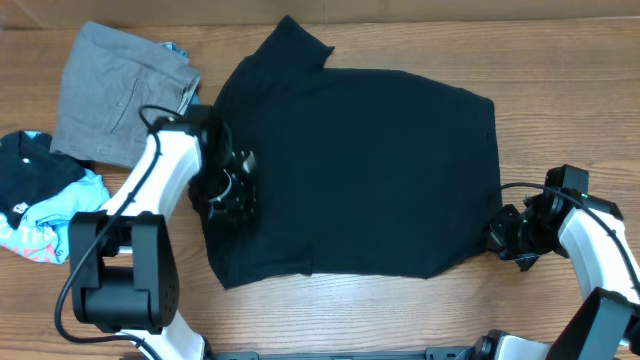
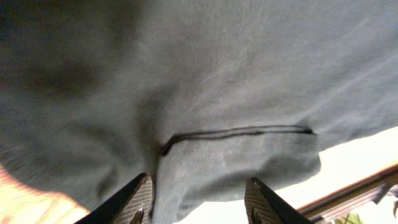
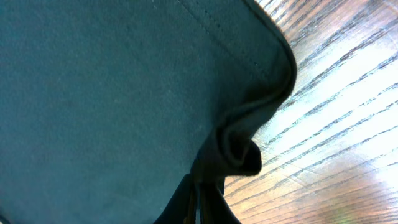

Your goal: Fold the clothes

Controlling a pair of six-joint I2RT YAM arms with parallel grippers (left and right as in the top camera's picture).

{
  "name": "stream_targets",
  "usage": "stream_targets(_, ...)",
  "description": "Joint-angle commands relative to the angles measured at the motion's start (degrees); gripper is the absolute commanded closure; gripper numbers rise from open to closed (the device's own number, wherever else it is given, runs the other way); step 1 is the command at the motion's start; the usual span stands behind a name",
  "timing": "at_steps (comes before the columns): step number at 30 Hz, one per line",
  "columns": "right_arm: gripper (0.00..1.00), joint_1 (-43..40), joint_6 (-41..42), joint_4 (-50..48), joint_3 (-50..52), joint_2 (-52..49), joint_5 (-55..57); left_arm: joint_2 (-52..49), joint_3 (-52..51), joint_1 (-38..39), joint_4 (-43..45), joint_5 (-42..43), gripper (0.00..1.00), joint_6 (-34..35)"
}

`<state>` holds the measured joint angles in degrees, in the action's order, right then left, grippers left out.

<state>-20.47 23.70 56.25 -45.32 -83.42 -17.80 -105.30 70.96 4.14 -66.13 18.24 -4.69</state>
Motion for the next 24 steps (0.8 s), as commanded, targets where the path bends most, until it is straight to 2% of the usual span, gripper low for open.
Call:
stream_targets(1, 0.96, 0.2, -0.4, -0.2, -1.1, 0.8, -0.3, -0.8, -5.0, 0.5, 2.9, -0.2, 0.52, -0.7)
stream_targets(5, 0.96, 0.2, -0.4, -0.2, -1.1, 0.8, -0.3, -0.8, -8.6, 0.5, 5.9, -3.4, 0.54, -0.6)
stream_targets(8, 0.96, 0.2, -0.4, -0.2, -1.1, 0.8, -0.3, -0.8, -9.4, 0.5, 6.4, -3.7, 0.7, -0.5)
stream_targets(12, 0.96, 0.2, -0.4, -0.2, -1.1, 0.8, -0.3, -0.8, -8.9, 0.5, 5.7, -1.9, 0.8, 0.2)
stream_targets(15, 0.96, 0.2, -0.4, -0.2, -1.1, 0.8, -0.3, -0.8, -7.6, 0.5, 4.5, -0.5, 0.96, 0.2)
stream_targets(23, 0.96, 0.2, -0.4, -0.2, -1.1, 0.8, -0.3, -0.7, -0.1, 0.3, -1.7, -1.8, 0.96, 0.2)
stream_targets(24, 0.96, 0.2, -0.4, -0.2, -1.1, 0.8, -0.3, -0.7, 0.7, 0.2, -2.3, -3.0, 0.89, 0.2)
